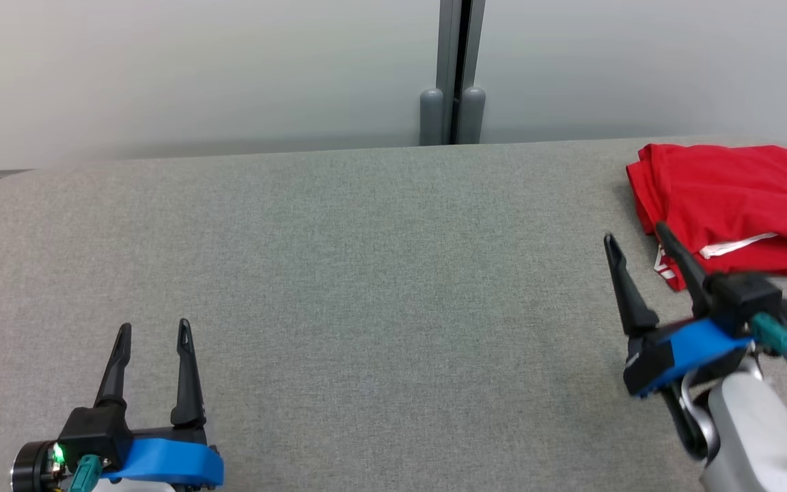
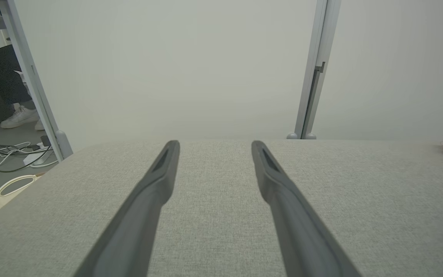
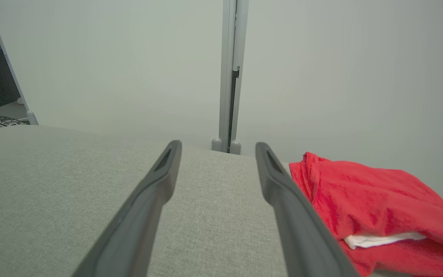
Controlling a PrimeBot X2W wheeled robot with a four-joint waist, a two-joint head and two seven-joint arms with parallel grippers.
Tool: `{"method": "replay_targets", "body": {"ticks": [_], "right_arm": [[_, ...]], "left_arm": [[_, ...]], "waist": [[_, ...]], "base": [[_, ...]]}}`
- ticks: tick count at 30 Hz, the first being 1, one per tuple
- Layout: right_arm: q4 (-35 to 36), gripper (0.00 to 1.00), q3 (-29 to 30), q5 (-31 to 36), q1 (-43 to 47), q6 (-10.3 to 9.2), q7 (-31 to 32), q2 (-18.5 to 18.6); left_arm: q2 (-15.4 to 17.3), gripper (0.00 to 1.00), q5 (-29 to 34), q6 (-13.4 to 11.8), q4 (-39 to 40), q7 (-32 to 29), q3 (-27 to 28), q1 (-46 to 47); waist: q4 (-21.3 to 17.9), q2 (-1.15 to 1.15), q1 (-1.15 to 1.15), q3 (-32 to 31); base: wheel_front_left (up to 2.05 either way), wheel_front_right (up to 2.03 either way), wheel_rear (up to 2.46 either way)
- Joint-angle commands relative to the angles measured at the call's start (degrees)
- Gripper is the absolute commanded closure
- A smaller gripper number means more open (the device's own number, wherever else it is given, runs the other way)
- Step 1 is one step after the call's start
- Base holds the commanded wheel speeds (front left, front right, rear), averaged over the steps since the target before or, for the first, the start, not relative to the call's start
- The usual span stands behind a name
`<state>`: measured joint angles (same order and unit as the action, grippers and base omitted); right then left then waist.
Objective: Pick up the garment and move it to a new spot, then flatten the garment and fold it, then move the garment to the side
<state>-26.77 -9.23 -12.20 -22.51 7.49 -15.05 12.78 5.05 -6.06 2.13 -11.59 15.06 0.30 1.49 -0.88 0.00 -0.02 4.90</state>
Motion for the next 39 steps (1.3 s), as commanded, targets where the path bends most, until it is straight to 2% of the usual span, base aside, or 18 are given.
{"method": "replay_targets", "body": {"ticks": [1, 12, 22, 29, 39], "right_arm": [[1.29, 0.0, 0.51, 0.05, 2.75, 0.02, -0.14, -0.87], [11.89, 0.0, 9.14, 1.29, 16.52, 0.01, 1.02, -5.9], [22.81, 0.0, 10.87, 6.22, 23.0, 0.01, 5.97, -9.29], [26.21, 0.0, 10.65, 6.76, 25.39, 0.02, 8.45, -9.92], [26.56, 0.0, 10.59, 5.48, 25.91, 0.01, 8.89, -9.94]], "left_arm": [[0.04, 0.0, -0.13, 0.26, -0.21, 0.13, 0.26, -0.66], [-0.07, 0.0, -0.31, 0.47, -1.52, 0.12, 0.62, -1.99], [-0.22, 0.0, -0.1, 0.76, -2.1, 0.13, 0.08, -2.15], [-0.02, 0.0, 0.03, 0.55, -1.38, 0.13, -0.39, -2.39], [0.07, 0.0, -0.17, -0.07, 0.24, -0.57, -1.25, -3.26]], "waist": [[-0.08, 0.0, 0.02, -0.58], [0.2, 0.0, 0.02, -3.03], [1.22, 0.0, 0.02, -4.44], [1.82, 0.0, 0.02, -4.69], [1.66, 0.0, 0.02, -4.33]], "base": [[0.0, 0.0, 0.0], [0.0, 0.0, 0.0], [0.0, 0.0, 0.0], [0.0, 0.0, 0.0], [0.0, 0.0, 0.0]]}}
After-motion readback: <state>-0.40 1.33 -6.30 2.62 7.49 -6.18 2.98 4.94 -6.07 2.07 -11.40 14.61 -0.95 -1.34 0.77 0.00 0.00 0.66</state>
